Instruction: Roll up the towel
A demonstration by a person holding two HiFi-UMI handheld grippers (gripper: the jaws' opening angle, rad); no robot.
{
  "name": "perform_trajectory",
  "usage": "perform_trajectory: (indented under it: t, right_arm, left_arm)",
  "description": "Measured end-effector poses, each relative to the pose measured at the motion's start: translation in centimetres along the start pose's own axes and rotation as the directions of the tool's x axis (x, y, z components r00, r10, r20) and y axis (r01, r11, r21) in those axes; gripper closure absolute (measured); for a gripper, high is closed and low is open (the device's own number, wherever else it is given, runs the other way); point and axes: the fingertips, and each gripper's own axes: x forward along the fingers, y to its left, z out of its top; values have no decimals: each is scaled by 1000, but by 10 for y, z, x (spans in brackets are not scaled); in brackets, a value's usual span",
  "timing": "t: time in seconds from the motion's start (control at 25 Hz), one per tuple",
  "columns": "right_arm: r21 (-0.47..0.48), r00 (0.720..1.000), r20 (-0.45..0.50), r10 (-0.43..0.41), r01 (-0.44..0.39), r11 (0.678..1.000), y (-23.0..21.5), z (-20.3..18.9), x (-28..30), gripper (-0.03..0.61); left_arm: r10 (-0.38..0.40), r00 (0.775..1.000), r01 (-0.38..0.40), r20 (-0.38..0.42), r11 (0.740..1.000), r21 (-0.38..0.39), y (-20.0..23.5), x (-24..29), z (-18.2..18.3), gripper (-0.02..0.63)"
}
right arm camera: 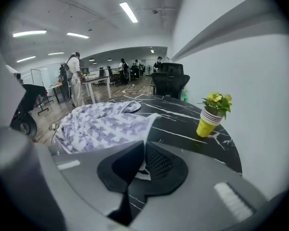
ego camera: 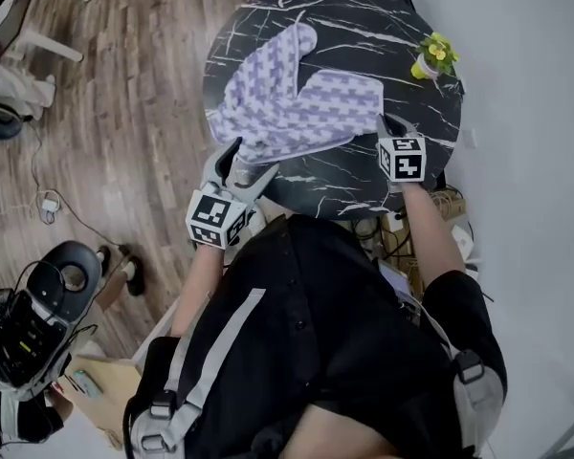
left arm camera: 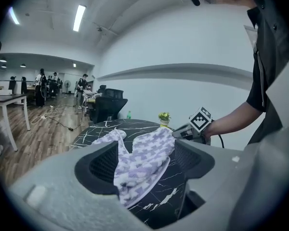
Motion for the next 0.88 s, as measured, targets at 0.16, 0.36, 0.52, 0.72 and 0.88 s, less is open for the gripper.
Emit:
perform_trajectory:
  t: [0.16,0.36,0.52,0.72,0.88]
  right_arm:
    - [51,999,-12,-47,47,998,-22,-15,-14,561]
    - [131,994,-45,-99,104,986,-51,-43,-34,561]
    - [173,987,-73,-143,153,973,-69,-66,-51,561]
    - [219,975,-108,-193,213,952,-84,-96,-75,560]
    - [247,966,-134,-219,247,937,-93,-118,-91,560]
  left_arm:
    - [-41,999,41,-18,999,9,-10,12,-3,239]
    - [-90,995,91,-42,996,14,-26,29,-5,239]
    - [-132,989,133,-60,991,21,-39,40,-8,239]
    - [-179,980,182,-86,983,32,-50,48,-13,239]
    - [-205,973,210,-105,977,38,-59,55,-16,239]
